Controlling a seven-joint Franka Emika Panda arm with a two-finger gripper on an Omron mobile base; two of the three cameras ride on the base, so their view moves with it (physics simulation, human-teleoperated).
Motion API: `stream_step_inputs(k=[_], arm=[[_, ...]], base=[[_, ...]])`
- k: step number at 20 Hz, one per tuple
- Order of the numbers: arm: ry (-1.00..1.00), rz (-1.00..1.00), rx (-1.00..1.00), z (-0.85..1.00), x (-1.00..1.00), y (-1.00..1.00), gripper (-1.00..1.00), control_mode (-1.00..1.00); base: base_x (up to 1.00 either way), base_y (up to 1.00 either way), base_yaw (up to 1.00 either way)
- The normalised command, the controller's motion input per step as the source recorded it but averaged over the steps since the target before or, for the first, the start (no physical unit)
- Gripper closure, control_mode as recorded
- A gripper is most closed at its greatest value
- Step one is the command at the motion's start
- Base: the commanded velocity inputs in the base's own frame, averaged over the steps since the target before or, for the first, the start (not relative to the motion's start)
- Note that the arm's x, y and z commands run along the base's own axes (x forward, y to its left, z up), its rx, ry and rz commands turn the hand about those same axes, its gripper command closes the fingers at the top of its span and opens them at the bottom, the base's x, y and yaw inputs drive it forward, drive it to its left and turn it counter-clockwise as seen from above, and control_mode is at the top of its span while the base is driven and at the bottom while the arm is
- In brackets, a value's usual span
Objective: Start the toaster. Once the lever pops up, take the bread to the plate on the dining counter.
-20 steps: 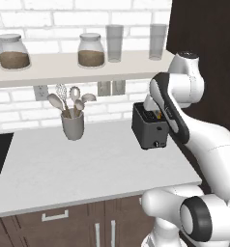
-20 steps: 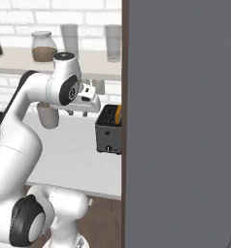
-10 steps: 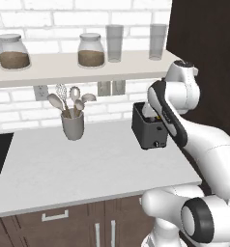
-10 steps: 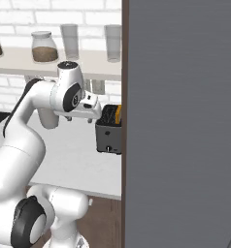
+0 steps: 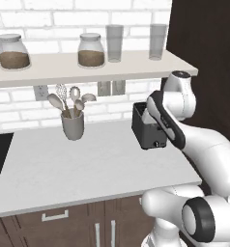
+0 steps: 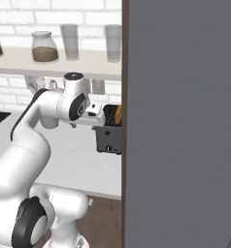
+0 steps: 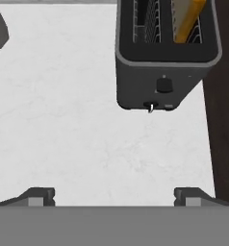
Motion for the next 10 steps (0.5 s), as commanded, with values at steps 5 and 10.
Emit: stream_step_inputs(k=[5, 10], arm=[[0.02, 0.00, 0.00, -0.38, 0.22, -0.08, -1.00, -1.00], [0.01, 0.00, 0.00, -0.30, 0.28, -0.08, -1.00, -1.00]], base=[[0.00, 0.00, 0.00], [0.00, 0.00, 0.00]])
